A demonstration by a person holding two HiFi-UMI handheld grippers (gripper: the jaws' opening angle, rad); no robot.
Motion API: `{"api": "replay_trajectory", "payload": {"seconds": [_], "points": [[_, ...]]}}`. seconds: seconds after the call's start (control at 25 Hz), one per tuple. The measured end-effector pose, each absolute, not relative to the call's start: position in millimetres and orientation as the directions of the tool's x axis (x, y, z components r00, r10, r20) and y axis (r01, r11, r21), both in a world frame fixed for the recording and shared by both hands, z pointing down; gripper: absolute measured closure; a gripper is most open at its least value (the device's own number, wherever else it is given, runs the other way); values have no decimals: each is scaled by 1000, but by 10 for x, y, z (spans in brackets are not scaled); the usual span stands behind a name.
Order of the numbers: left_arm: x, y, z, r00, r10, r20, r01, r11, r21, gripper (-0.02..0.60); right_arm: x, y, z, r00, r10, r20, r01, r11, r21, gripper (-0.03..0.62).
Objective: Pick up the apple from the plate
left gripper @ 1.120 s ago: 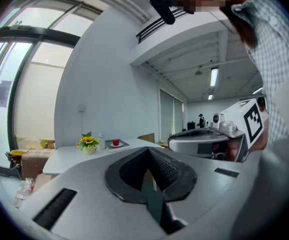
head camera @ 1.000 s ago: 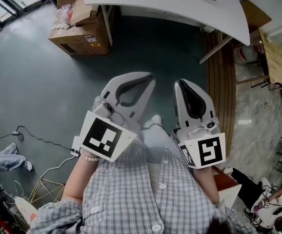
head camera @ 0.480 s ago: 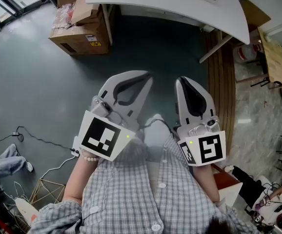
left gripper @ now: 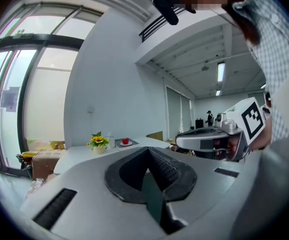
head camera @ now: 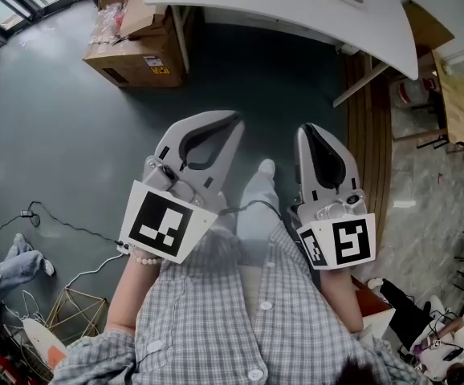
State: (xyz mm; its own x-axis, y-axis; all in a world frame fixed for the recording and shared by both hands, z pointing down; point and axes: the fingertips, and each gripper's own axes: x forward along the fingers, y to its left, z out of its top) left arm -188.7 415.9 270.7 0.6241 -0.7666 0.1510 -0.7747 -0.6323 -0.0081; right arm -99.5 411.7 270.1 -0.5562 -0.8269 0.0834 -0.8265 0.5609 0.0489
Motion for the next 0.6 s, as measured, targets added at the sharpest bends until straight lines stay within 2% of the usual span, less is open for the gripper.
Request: {"api": "replay_trajectory", "payload": {"seconds": [0.6], "points": [[-1419,3285,2713,546,-818,181,-833,-554,11,571,-291,3013,2642,-583,-808,80,-807,588,53,562]]}}
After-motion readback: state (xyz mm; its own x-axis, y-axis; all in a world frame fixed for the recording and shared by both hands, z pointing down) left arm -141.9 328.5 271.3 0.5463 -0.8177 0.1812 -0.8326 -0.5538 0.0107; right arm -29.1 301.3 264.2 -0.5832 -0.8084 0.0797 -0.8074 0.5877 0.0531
